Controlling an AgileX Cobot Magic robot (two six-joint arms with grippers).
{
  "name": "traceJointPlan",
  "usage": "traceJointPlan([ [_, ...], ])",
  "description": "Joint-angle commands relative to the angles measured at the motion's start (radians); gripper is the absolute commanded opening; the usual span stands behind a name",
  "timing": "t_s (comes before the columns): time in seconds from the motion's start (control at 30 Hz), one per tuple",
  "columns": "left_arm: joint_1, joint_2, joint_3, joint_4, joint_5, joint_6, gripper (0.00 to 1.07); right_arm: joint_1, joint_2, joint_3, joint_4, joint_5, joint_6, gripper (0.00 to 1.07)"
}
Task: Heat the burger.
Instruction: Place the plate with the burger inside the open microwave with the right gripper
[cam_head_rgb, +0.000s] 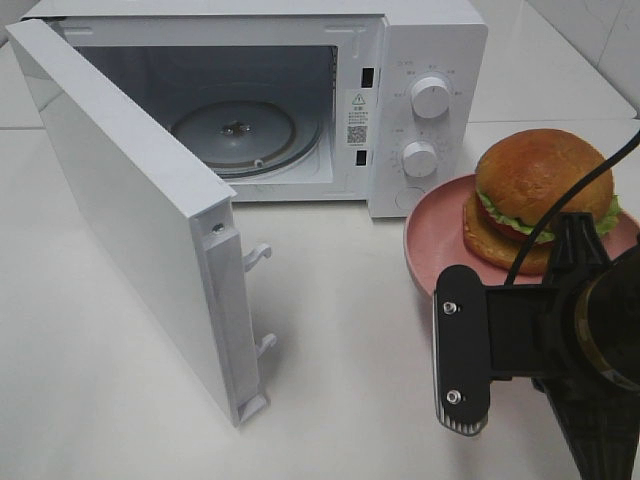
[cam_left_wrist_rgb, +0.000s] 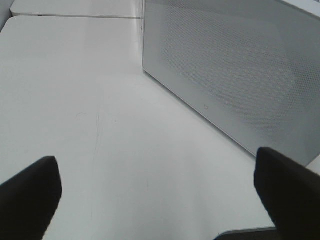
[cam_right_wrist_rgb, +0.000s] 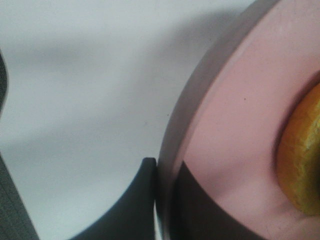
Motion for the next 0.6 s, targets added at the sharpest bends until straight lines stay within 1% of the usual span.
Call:
traceJointPlan([
  [0.03, -0.003, -0.014, 0.003, 0.001, -0.013, 0.0, 0.99, 0.003, -0.011, 0.001, -0.07, -0.03, -0.05, 0.0],
  [0.23, -0.003, -0.014, 0.003, 0.001, -0.013, 0.0, 0.99, -0.004, -0.011, 0.001, -0.078, -0.092, -0.197, 0.0],
  [0.43, -0.003, -0.014, 0.003, 0.001, -0.013, 0.0, 0.99, -0.008, -0.011, 0.001, -0.078, -0.127, -0.282, 0.0],
  [0.47, -0.003, -0.014, 0.003, 0.001, -0.013, 0.0, 0.99, -0.036, -0.01, 0.001, -0.074, -0.151, -0.3, 0.0],
  [0.53, -0.003, -0.014, 0.003, 0.001, -0.013, 0.0, 0.99, -0.049, -0.01, 0.001, -0.074, -0.163, -0.305, 0.0],
  [0.57, -0.003, -0.014, 0.003, 0.001, -0.013, 0.0, 0.99, -0.08, -0.01, 0.001, -0.074, -0.194, -0.343, 0.0],
  [0.6, -0.003, -0.014, 0.003, 0.001, -0.013, 0.0, 0.99, -0.091, -0.01, 0.001, -0.074, -0.21, -0.365, 0.0],
])
